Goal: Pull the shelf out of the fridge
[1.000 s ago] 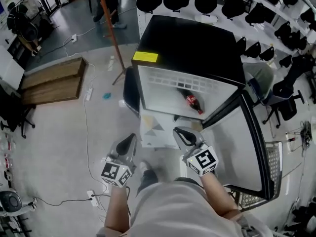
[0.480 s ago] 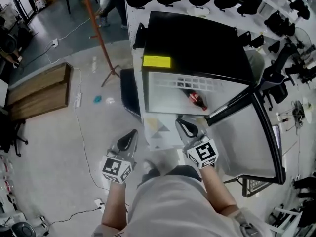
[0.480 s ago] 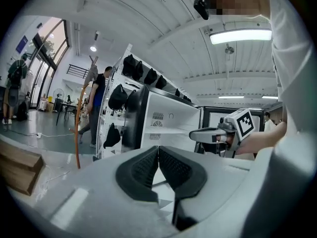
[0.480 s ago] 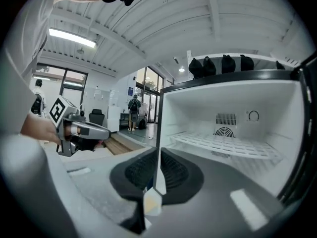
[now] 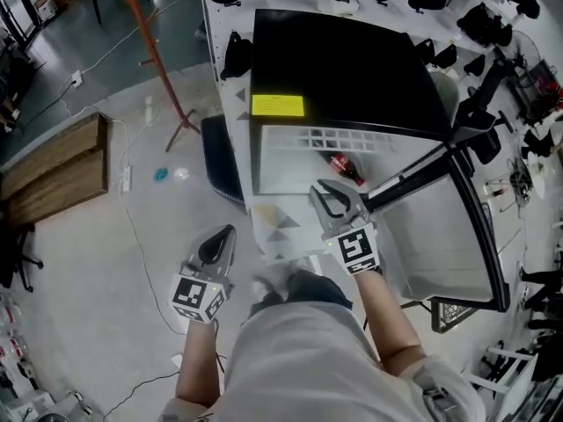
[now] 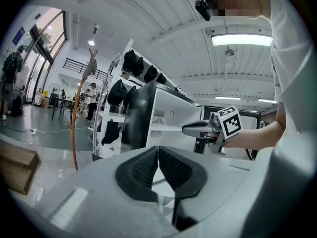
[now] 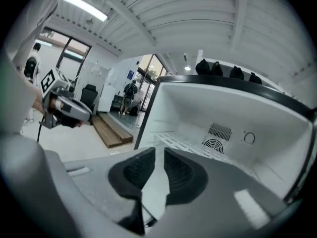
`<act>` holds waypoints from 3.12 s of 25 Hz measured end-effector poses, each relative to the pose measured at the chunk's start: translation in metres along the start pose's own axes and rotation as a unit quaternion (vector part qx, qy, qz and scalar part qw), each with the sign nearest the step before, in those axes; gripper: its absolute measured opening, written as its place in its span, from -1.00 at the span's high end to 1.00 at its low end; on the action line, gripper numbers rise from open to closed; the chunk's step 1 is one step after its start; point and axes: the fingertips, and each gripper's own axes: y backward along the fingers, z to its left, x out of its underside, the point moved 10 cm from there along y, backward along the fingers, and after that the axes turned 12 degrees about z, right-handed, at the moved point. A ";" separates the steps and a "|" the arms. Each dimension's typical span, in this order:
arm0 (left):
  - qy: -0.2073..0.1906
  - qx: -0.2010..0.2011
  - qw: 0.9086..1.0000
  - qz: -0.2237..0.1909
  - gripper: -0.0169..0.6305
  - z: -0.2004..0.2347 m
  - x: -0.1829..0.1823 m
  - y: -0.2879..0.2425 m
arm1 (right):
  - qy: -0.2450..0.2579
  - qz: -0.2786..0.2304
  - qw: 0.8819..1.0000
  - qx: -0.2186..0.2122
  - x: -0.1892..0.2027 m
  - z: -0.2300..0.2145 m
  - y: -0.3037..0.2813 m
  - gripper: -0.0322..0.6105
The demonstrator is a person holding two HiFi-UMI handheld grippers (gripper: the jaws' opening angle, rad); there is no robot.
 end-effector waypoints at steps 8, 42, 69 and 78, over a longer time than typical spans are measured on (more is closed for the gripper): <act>0.026 -0.056 0.998 -0.001 0.92 0.001 0.003 0.021 | 0.144 0.041 0.988 0.047 -0.014 -0.011 -0.042 0.57; 0.114 -0.250 0.961 0.000 0.92 -0.056 0.032 0.047 | 0.379 0.080 0.915 0.112 -0.020 -0.027 -0.148 0.48; 0.137 -0.231 0.963 -0.002 0.92 -0.041 0.072 0.144 | 0.404 0.068 0.887 0.212 -0.015 -0.004 -0.140 0.73; 0.128 -0.222 0.967 -0.003 0.92 -0.027 0.072 0.154 | 0.396 0.076 0.887 0.226 -0.012 0.003 -0.134 0.73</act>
